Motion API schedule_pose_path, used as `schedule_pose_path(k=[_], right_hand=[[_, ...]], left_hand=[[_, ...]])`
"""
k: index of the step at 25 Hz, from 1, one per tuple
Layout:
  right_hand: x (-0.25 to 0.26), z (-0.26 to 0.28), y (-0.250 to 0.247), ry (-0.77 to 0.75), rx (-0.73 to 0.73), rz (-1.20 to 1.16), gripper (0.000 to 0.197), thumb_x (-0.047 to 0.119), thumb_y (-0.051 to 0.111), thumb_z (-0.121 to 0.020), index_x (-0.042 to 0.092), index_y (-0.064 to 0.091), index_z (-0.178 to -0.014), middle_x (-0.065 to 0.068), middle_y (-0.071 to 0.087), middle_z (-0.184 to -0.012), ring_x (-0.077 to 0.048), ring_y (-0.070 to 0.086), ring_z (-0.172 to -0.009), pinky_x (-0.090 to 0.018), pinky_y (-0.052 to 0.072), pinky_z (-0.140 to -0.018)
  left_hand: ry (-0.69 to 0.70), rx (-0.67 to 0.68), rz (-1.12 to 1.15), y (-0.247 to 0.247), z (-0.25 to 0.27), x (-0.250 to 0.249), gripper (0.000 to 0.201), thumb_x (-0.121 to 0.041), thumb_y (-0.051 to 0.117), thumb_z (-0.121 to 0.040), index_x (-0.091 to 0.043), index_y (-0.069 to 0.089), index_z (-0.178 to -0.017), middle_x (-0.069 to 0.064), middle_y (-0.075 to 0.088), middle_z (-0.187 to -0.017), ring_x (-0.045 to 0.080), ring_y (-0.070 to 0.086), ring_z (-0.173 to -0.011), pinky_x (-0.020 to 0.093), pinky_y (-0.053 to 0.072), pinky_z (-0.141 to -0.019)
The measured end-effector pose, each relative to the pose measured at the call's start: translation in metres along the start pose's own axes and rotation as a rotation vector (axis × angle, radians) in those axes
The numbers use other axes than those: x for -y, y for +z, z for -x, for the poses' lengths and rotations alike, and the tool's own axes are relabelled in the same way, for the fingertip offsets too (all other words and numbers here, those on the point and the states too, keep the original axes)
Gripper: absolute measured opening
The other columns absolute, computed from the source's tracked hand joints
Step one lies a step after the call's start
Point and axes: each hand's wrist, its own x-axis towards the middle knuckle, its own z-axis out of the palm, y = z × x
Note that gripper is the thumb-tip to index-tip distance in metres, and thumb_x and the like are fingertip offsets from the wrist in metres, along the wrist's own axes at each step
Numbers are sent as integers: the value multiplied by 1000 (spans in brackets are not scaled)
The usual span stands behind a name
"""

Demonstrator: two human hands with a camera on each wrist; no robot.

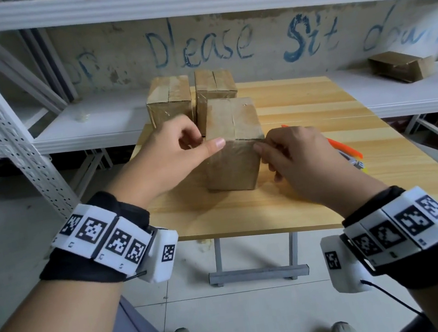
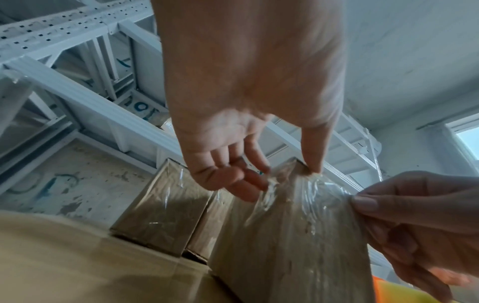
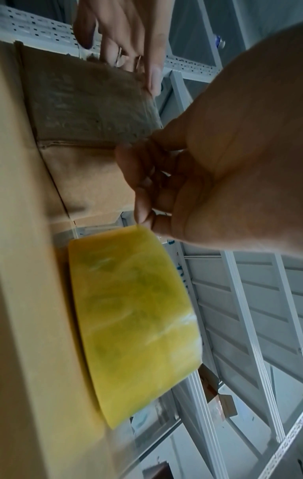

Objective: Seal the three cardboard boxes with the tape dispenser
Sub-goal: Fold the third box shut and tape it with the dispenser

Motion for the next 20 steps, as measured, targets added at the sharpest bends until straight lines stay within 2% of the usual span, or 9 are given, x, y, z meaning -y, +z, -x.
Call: schedule_pose_path(k=[1, 2, 4, 6, 9, 11, 14, 16, 20], right_hand=[[0, 0, 0, -6, 3, 5, 34, 30, 51, -100, 13, 56, -71, -2, 63, -60, -15, 62, -51, -34, 49, -57], [0, 0, 1, -12, 7, 10, 33, 29, 50, -101, 14, 56, -72, -2, 62, -60, -15, 62, -52, -34, 50, -57], [-1, 0, 1, -20, 28, 15, 32, 25, 47, -102, 13, 56, -74, -2, 62, -62, -17, 63, -54, -37, 50, -57], [0, 0, 1, -26, 44, 21, 31, 22, 44, -102, 10, 56, -76, -5, 62, -64, -23, 62, -57, -43, 51, -59], [1, 0, 2, -5, 43, 12, 31, 18, 43, -101, 7, 56, -76, -9, 61, -66, -28, 62, -59, -47, 50, -60], [2, 0, 2, 9, 17, 7, 33, 17, 45, -100, 4, 56, -72, -12, 61, -64, -30, 62, -59, -47, 50, -58], [5, 0, 1, 7, -20, 29, 38, 17, 49, -97, 1, 52, -62, -16, 59, -58, -33, 60, -54, -45, 50, -54], [9, 1, 1, 11, -28, 39, 40, 16, 49, -95, 3, 48, -57, -17, 56, -54, -34, 58, -50, -44, 50, -51], [14, 2, 0, 3, -56, 68, 44, 15, 51, -92, 11, 37, -51, -14, 51, -49, -32, 52, -45, -41, 48, -46]], left_hand=[[29, 49, 34, -1, 0, 1, 35, -54, 68, -89, -20, 63, -86, -1, 72, -87, 15, 69, -82, 39, 57, -80], [49, 98, 74, -1, 1, 3, 36, -50, 66, -91, -17, 64, -78, 0, 73, -77, 14, 68, -72, 36, 56, -73], [70, 144, 109, -1, 0, 5, 36, -40, 65, -95, -11, 65, -73, -3, 71, -69, 8, 63, -62, 19, 47, -61], [86, 163, 101, -2, 1, 5, 35, -34, 63, -97, -9, 65, -74, -2, 71, -69, 6, 61, -60, 12, 43, -56], [63, 227, 104, -7, 3, 5, 29, -22, 56, -102, -8, 65, -79, 6, 72, -81, 10, 65, -69, 23, 49, -58], [68, 233, 84, -8, 4, 3, 27, -16, 52, -103, -10, 65, -80, 6, 72, -84, 14, 67, -71, 29, 50, -58], [115, 146, -31, -6, 8, -3, 27, -21, 53, -101, -17, 65, -77, -3, 72, -76, 14, 69, -64, 32, 52, -61], [125, 97, -108, -6, 11, -8, 29, -27, 53, -99, -22, 63, -73, -8, 71, -72, 14, 68, -61, 38, 57, -68], [159, 70, -152, -7, 15, -13, 33, -37, 54, -98, -23, 61, -69, -2, 68, -67, 24, 66, -62, 50, 58, -71]])
